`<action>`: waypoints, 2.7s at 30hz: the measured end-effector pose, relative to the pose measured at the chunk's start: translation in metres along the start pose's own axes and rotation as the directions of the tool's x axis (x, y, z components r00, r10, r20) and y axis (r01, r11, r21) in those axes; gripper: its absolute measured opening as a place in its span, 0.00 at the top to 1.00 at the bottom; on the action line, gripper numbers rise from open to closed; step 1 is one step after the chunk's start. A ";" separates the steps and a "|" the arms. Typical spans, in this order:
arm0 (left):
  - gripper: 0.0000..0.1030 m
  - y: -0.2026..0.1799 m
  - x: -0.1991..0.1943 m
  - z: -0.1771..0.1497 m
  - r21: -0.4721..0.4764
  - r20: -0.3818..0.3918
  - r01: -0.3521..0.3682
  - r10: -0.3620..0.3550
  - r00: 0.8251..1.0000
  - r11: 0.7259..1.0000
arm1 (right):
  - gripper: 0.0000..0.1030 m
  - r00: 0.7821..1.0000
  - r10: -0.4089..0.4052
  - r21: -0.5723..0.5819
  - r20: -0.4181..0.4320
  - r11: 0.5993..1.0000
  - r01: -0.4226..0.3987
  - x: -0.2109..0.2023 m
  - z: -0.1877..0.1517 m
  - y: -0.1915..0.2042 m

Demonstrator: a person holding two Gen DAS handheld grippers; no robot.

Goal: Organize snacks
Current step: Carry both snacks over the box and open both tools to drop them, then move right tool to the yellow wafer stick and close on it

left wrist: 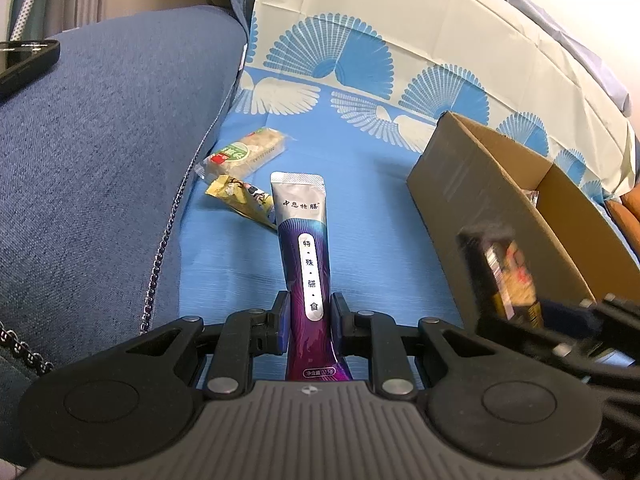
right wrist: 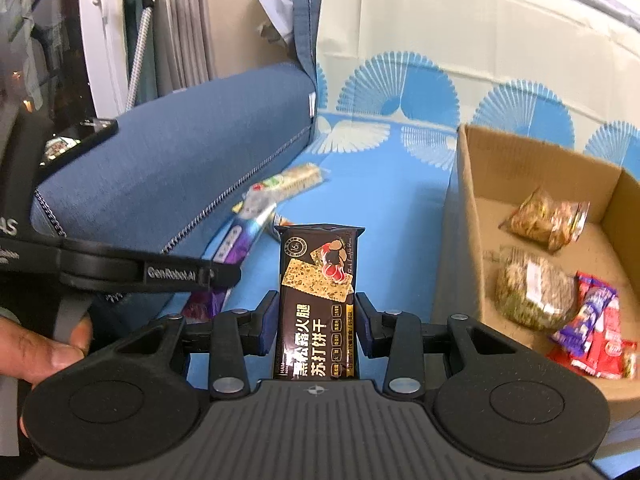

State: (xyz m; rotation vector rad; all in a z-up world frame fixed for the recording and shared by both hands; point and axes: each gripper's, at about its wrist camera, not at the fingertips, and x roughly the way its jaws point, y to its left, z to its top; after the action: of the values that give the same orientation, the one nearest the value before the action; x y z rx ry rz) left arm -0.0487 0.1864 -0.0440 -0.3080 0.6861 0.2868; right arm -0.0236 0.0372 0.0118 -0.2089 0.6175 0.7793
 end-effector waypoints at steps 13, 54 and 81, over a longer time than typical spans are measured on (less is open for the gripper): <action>0.79 -0.013 -0.005 0.000 0.011 0.023 -0.035 0.034 0.999 0.999 | 0.60 0.985 -0.004 0.080 0.172 0.997 -0.010 -0.047 0.026 -0.035; 0.24 -0.115 -0.068 0.039 0.117 0.289 0.205 -0.230 0.929 0.972 | 0.38 0.897 -0.395 0.420 0.199 0.861 0.286 -0.092 0.031 -0.144; 0.75 0.038 -0.016 0.011 -0.116 0.285 0.160 -0.121 0.951 0.980 | 0.74 1.000 -0.004 0.133 -0.006 0.991 0.004 0.020 0.066 -0.014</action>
State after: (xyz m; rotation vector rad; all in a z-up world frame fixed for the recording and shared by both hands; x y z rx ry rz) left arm -0.0677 0.2231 -0.0324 -0.4381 0.3662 0.2355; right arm 0.0267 0.0655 0.0525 -0.0900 0.6719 0.7308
